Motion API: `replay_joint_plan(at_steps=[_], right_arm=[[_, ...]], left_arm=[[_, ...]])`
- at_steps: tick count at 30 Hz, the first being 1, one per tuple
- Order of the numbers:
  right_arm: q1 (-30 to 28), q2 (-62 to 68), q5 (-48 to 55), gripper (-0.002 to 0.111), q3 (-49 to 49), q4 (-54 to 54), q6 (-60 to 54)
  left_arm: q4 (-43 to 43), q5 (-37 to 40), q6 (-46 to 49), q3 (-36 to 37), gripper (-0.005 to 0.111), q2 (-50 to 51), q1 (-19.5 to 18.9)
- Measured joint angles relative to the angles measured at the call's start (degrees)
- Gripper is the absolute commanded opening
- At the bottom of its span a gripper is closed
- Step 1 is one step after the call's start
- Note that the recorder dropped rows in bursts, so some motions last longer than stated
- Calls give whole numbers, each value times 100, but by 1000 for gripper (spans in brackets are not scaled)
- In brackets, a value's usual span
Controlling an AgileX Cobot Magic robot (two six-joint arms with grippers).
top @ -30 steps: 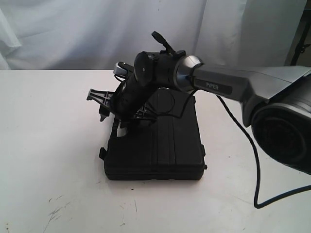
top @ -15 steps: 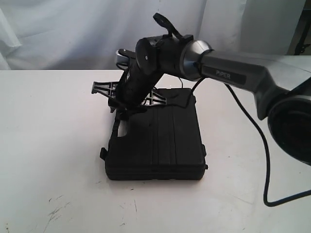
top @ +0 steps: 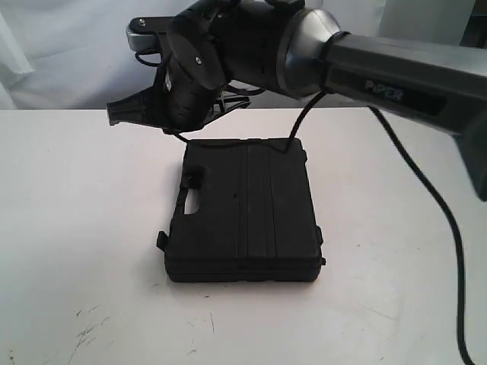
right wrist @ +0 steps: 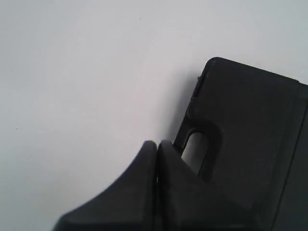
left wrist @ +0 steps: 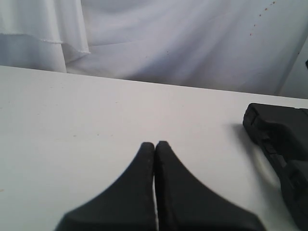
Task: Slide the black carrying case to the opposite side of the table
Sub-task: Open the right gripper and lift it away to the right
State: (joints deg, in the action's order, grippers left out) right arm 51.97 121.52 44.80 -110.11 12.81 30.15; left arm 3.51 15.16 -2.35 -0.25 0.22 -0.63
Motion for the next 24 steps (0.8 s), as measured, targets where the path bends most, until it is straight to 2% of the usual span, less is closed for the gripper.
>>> replay_joint_plan(at_steps=[6,17,24], right_arm=[[-14,-953,-460,0,1297,81,-143],[-97,-3449,-2199,0,4533,144,-158],[-97,-4776,-2681,0,5933,338,-158]], left_arm=[[0,0,0,0,0,0,0],[0,0,0,0,0,0,0],[0,0,0,0,0,0,0]])
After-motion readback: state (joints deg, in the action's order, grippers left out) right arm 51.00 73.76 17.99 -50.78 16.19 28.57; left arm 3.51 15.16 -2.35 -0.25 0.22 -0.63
